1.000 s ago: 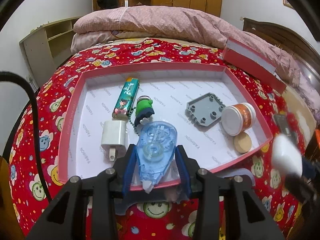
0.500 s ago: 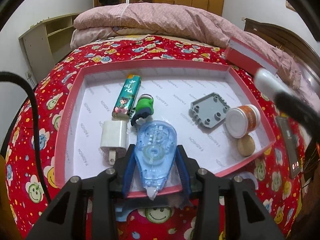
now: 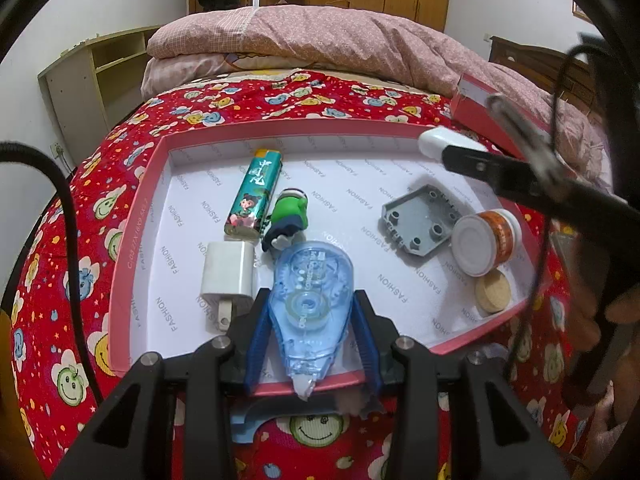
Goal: Organize rigid objects
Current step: 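Carry correction tape and earbud case into the box and open both tools, then grasp the red toy figure with the left tool while the right tool grasps the wooden stick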
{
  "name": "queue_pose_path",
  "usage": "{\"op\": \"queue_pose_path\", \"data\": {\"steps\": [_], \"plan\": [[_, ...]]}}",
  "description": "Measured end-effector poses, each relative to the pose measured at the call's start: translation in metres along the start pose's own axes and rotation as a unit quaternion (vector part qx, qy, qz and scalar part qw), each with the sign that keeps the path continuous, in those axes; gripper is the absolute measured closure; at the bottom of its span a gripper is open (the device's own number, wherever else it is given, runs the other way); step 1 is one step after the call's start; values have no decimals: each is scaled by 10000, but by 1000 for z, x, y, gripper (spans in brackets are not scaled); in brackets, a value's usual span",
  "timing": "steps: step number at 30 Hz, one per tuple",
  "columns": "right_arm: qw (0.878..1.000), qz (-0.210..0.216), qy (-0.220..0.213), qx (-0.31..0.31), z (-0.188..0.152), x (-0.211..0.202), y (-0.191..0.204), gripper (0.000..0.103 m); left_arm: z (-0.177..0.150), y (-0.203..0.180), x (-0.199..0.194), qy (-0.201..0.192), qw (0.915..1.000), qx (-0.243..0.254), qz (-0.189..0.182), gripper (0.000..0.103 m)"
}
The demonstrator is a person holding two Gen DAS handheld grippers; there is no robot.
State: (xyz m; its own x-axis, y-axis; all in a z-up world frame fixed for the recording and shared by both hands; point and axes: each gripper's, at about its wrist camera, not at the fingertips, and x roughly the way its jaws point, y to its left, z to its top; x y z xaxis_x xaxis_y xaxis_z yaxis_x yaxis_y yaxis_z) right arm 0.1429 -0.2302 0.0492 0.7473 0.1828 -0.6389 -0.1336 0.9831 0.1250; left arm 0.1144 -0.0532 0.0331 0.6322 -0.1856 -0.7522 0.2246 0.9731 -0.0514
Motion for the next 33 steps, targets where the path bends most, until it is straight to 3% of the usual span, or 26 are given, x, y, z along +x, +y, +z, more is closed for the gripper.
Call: {"op": "queue_pose_path", "data": {"steps": [10, 15, 23, 33], "plan": [[9995, -97, 290, 20, -1, 25, -3, 56, 0, 0, 0, -4, 10000, 6, -5, 62], [9994, -22, 348, 33, 0, 26, -1, 56, 0, 0, 1, 20, 10000, 3, 30, 56], [9999, -38, 104, 53, 2, 0, -1, 52, -1, -5, -13, -53, 9999, 133, 74, 42], [9998, 157, -138, 68, -7, -42, 9, 50, -12, 7, -49, -241, 9996, -5, 135, 40]]}}
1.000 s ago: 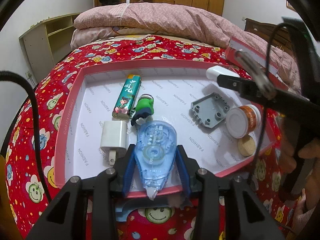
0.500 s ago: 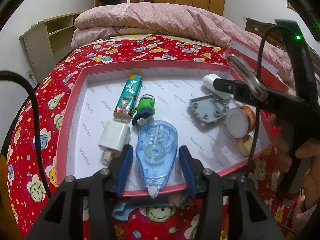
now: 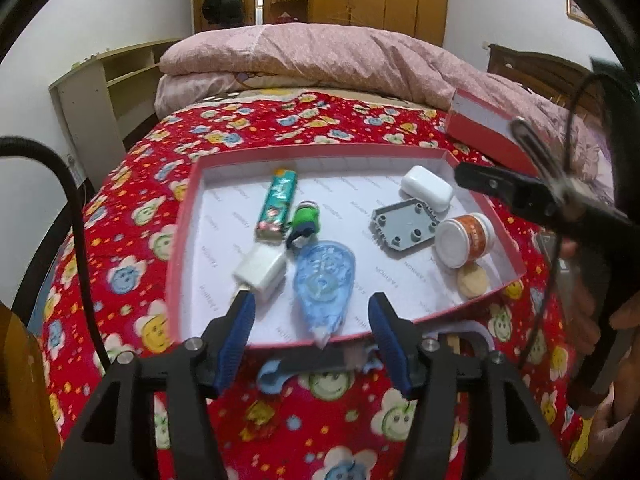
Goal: Organize rigid objects
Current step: 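Grasp the red toy figure with the left tool while the right tool grasps the wooden stick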
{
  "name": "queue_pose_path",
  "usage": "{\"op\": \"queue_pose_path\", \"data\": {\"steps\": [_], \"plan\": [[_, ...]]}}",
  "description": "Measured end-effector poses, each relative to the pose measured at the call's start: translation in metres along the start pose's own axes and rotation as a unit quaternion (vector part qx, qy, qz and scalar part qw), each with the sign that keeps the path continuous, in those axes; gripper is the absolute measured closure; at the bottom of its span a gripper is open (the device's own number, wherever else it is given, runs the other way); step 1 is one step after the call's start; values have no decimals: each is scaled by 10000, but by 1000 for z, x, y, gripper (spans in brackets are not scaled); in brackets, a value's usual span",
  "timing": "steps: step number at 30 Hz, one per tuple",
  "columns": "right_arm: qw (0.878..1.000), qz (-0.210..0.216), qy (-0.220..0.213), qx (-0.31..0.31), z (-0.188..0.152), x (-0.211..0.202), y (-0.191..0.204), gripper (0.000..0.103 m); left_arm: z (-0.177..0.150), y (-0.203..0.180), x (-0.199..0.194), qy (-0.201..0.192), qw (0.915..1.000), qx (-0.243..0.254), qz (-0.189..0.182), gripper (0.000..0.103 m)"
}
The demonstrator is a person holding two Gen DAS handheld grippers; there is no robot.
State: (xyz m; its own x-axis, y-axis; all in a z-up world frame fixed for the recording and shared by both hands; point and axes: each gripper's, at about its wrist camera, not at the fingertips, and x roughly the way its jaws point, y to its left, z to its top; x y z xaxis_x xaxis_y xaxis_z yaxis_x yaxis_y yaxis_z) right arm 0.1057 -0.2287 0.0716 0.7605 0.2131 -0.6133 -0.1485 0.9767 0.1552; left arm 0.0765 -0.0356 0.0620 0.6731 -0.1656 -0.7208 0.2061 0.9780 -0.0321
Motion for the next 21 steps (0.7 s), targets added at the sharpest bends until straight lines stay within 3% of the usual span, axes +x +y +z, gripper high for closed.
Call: {"op": "queue_pose_path", "data": {"steps": [16, 21], "plan": [[9990, 385, 199, 72, -71, -54, 32, 50, -54, 43, -46, -19, 9992, -291, 283, 40], [9983, 440, 341, 141, -97, -63, 41, 50, -63, 48, -48, 0, 9990, -377, 219, 40]]}}
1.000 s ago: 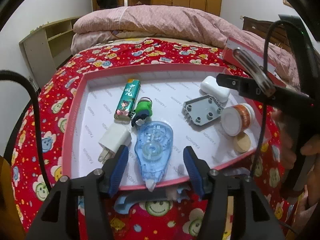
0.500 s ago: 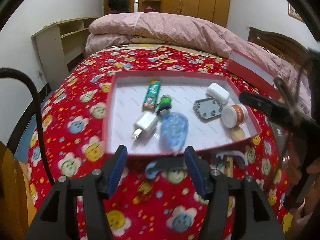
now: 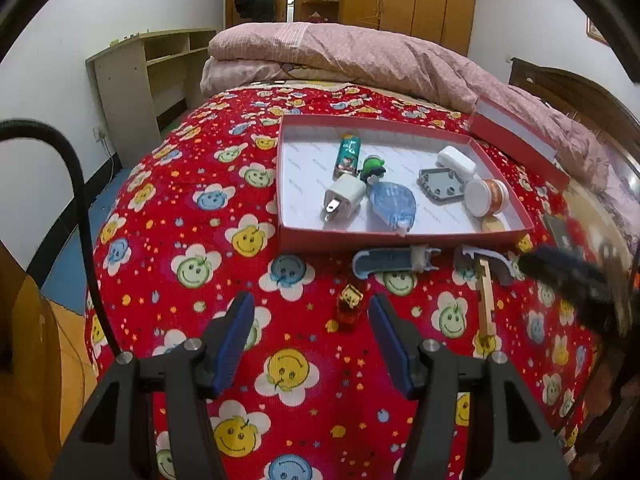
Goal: Organize rigid objects
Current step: 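Grasp the red toy figure with the left tool while the right tool grasps the wooden stick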
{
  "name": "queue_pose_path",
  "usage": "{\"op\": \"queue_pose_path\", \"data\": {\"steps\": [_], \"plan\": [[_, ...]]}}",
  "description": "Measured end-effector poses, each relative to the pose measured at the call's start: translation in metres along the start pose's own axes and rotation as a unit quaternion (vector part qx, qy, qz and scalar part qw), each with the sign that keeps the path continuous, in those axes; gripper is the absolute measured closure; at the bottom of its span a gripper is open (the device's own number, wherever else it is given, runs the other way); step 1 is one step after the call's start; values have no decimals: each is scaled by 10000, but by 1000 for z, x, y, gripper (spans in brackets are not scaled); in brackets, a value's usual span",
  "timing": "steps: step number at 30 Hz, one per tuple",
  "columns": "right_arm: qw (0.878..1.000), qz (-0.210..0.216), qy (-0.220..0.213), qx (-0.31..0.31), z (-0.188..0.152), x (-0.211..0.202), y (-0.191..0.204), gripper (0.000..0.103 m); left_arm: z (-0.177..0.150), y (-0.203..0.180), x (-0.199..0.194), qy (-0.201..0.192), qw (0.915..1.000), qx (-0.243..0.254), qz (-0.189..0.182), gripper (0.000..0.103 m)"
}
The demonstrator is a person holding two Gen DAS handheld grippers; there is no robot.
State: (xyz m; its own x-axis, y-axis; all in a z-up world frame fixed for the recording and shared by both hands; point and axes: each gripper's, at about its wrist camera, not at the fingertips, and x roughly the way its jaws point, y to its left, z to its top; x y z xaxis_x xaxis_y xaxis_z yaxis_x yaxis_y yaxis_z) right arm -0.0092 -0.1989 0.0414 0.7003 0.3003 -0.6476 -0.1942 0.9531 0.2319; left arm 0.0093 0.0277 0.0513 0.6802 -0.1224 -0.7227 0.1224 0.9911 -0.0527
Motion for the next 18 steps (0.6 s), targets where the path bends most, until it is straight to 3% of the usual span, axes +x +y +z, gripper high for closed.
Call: {"op": "queue_pose_path", "data": {"steps": [7, 18], "plan": [[9996, 20, 284, -46, -28, 8, 10, 50, -8, -3, 10, 99, 9999, 18, -27, 40], [9989, -210, 419, 20, -33, 33, 13, 50, -7, -18, 43, 250, 9995, 147, -112, 42]]}}
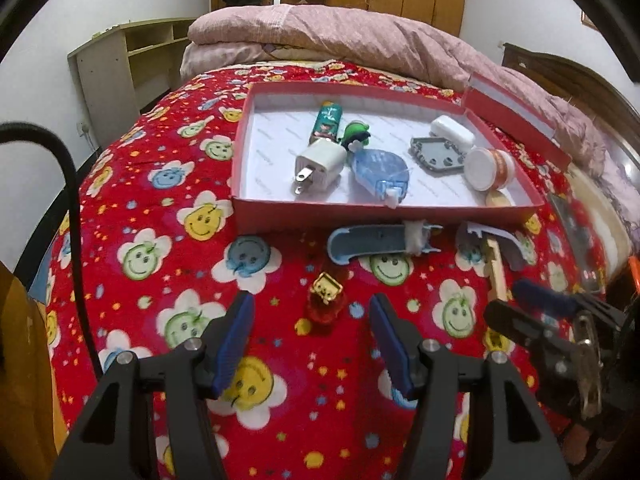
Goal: Organize rigid objects
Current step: 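Grasp the red toy figure with the left tool while the right tool grasps the wooden stick, then carry red figure and wooden stick into the box and open both tools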
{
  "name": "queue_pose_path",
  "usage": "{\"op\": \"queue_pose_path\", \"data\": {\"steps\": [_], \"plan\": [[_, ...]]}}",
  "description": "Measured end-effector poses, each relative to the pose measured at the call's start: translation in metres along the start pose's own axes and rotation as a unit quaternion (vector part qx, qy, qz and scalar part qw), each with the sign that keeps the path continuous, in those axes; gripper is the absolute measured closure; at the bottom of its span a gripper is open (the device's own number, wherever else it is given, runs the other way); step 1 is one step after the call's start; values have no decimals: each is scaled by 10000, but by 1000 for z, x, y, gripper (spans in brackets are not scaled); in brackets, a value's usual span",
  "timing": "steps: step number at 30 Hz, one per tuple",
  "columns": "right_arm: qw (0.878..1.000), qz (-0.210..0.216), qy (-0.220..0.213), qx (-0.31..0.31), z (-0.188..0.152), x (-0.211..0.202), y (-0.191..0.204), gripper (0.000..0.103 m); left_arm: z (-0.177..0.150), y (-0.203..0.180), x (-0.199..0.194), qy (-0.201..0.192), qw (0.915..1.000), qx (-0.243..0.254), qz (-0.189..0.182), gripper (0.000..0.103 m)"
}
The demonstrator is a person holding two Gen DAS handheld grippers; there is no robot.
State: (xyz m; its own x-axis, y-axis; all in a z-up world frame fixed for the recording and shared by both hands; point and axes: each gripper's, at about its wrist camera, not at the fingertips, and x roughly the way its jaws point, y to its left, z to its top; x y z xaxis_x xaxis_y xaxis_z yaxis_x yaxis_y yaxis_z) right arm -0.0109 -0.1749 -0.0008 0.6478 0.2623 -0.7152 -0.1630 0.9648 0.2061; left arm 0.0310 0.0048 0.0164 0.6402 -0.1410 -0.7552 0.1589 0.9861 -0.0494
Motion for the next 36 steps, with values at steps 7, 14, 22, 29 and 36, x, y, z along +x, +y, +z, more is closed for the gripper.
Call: {"op": "queue_pose_path", "data": {"steps": [7, 14, 22, 29, 36], "plan": [[9987, -324, -123, -362, -3, 3, 14, 81, 0, -10, 5, -173, 9995, 245, 83, 64], [9991, -148, -54, -393, -5, 0, 10, 91, -3, -6, -1, -38, 9996, 122, -264, 82], [9993, 254, -26, -281, -16, -12, 10, 91, -12, -9, -28, -204, 9988, 88, -430, 82], [9987, 420, -136, -273, -18, -22, 12, 91, -5, -17, -41, -280, 9984, 61, -487, 82], [9982, 511, -302, -107, -13, -33, 3, 91, 7, -16, -47, -361, 9982, -92, -460, 82]]}}
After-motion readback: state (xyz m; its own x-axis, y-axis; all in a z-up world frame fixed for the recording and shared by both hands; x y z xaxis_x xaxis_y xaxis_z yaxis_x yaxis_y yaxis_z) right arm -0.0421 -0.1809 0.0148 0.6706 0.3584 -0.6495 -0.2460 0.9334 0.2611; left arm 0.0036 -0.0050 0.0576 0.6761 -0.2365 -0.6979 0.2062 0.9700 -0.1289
